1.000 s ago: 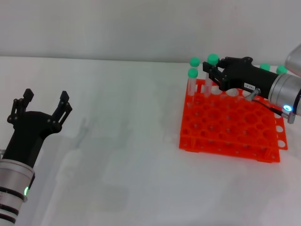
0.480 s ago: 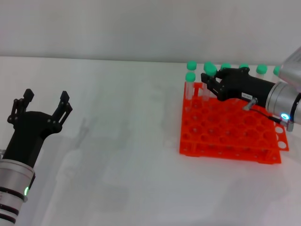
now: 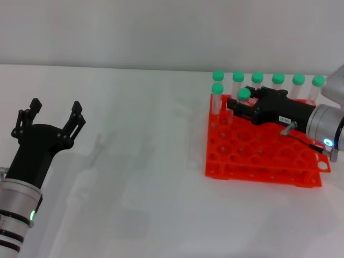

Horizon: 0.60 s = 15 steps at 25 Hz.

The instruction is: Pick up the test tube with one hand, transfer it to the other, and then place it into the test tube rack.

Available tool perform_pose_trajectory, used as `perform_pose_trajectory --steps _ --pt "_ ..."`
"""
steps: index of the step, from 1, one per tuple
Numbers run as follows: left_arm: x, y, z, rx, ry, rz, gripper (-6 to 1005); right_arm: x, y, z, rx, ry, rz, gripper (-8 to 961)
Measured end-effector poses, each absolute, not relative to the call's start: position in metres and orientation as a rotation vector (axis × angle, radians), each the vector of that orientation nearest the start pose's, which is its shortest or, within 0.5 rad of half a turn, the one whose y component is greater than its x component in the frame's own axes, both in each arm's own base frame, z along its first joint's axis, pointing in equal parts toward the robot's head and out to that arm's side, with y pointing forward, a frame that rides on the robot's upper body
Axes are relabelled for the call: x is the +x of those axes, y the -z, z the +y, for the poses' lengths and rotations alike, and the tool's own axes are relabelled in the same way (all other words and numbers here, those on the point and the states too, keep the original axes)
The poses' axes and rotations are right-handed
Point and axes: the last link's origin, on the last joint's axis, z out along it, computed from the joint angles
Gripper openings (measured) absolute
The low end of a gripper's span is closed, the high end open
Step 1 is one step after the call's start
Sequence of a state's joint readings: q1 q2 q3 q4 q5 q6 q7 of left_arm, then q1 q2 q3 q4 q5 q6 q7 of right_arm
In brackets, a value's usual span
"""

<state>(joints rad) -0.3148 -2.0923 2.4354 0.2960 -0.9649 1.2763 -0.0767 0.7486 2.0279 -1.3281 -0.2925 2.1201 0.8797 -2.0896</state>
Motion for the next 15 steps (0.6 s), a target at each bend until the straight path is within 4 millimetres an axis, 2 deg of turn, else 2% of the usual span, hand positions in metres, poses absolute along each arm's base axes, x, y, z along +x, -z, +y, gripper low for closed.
perform_pose_trajectory --steps 3,10,15 --pt "-0.315 0.030 0.295 -1.559 0.800 -0.529 894 0.222 0.045 0.421 -2.336 -0.687 0.618 580" --pt "-0.314 0.032 0.297 -1.571 0.797 -0.531 893 0.234 0.042 0.409 -2.329 -0.730 0.660 651" --pt "-0.313 0.033 0.297 -1.577 0.795 -0.531 894 0.245 0.032 0.396 -2.313 -0.784 0.683 648"
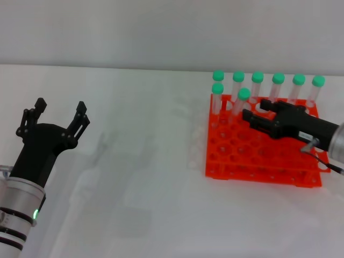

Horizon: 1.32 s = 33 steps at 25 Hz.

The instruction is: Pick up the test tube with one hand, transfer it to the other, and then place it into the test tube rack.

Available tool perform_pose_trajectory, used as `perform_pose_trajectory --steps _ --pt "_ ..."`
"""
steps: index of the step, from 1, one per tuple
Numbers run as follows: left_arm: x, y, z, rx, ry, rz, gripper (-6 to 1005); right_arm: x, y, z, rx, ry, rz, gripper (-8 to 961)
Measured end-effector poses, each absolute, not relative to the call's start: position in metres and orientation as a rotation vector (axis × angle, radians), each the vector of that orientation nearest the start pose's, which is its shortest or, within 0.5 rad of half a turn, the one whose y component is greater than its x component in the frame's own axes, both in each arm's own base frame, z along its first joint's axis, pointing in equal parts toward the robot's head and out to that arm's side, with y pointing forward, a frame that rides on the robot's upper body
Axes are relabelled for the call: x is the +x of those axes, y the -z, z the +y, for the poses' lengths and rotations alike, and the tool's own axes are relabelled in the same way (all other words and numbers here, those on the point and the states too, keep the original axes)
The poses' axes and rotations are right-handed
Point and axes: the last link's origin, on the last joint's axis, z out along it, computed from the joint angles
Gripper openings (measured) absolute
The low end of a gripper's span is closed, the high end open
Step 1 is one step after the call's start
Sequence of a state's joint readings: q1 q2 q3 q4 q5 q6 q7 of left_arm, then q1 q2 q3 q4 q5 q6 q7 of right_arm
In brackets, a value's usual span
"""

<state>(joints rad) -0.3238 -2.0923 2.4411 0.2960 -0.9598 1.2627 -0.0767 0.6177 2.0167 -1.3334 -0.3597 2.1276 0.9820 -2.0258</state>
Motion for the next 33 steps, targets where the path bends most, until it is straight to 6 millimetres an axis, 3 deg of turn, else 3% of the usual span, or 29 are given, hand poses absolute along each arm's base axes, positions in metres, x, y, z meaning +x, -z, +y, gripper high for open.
perform_pose_trajectory --steps 7,15,19,24,33 --pt "-0.315 0.032 0.298 -1.571 0.788 -0.539 894 0.270 0.015 0.377 -2.245 -0.822 0.705 643" --pt "-0.310 0.033 0.307 -1.585 0.790 -0.532 893 0.331 -0.034 0.355 -1.924 -0.815 0.744 639" --pt "-0.308 0.032 0.310 -1.582 0.796 -0.528 893 0.349 -0.044 0.343 -1.799 -0.776 0.661 638" --pt "-0.309 0.027 0.314 -1.539 0.803 -0.545 894 0.358 -0.044 0.338 -1.670 -0.709 0.558 636" --pt "-0.313 0.014 0.329 -1.443 0.885 -0.652 893 0.357 -0.051 0.353 -1.604 -0.648 0.522 646"
